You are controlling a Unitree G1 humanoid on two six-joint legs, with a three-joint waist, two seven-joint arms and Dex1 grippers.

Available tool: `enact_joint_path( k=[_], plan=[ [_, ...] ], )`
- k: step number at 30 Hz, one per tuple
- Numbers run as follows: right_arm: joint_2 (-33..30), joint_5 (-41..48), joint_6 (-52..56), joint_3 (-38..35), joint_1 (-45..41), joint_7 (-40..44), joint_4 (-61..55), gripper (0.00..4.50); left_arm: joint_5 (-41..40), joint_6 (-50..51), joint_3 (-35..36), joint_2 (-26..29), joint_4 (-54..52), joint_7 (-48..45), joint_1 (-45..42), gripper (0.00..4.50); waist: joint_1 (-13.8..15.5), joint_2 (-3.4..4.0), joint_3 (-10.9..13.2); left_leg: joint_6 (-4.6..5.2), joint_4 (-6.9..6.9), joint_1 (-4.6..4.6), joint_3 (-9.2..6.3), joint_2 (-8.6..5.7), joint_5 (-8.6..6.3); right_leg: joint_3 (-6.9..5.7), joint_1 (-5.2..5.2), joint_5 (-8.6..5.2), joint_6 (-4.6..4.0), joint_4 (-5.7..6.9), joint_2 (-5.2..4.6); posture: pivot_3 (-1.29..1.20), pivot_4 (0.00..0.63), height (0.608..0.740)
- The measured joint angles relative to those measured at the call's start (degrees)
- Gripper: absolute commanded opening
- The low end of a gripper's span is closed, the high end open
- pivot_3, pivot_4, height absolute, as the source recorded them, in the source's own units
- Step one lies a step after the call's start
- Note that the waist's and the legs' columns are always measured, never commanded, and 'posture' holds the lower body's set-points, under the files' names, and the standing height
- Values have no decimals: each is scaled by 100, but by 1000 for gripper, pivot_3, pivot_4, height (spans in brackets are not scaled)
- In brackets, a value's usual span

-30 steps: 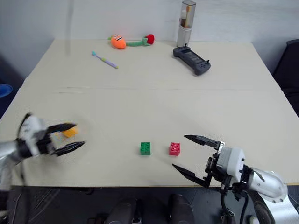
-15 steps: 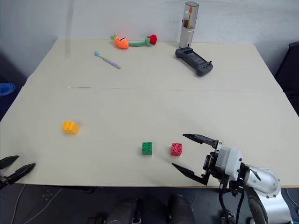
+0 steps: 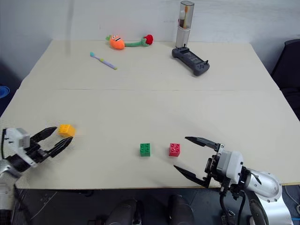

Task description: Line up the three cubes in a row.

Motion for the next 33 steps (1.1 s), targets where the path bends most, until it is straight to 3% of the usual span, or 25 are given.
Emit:
enact_joint_path(
  k=[7,10,17,18,21,26,30,33],
  plan=[
    [54,-94,-59,68,16,-53,5,4500,306,273,-355,-657,-194,1416,-286,4483,36,1,-4,2,6,6,4,-2,-1,8,1,0,1,-6,-2,0,150,740],
    [66,-135,-74,112,44,-71,6,4500,440,295,-508,-736,-195,1652,-287,3909,45,1,-4,2,6,6,5,-2,-1,8,0,0,1,-8,-2,0,150,740],
    [83,-186,-176,111,162,-164,63,4500,432,362,-541,-620,-169,1801,-315,1612,89,1,-4,1,6,5,5,0,-1,9,-1,0,1,-10,-2,0,150,740],
    [83,-188,-176,111,173,-175,63,4500,419,361,-542,-558,-140,1729,-364,1493,94,1,-4,0,6,6,5,-1,-1,9,-2,0,1,-10,-2,0,150,740],
    [84,-185,-160,126,219,-226,53,4500,165,455,-689,-24,86,781,-730,1512,147,0,-4,-3,12,1,4,-1,-1,6,-4,0,0,-7,-3,0,150,740],
    [-62,-143,-83,118,356,-147,28,4500,70,-354,-1854,1198,574,-2435,-1759,1512,146,7,-8,-18,16,-1,8,-7,-10,7,-4,0,-1,-9,-7,0,150,740],
    [-245,-100,-78,-141,332,-53,79,4500,362,-1542,-2683,1181,1371,-4085,-2623,1512,116,29,-15,1,15,-1,20,-1,0,10,-8,0,-1,-8,7,0,150,740],
    [-351,-58,-69,-297,375,0,93,4500,413,-2237,-3620,1139,1865,-4154,-3083,1512,116,29,-15,2,16,-1,23,6,2,14,-7,0,0,4,20,0,150,740]
  ],
)
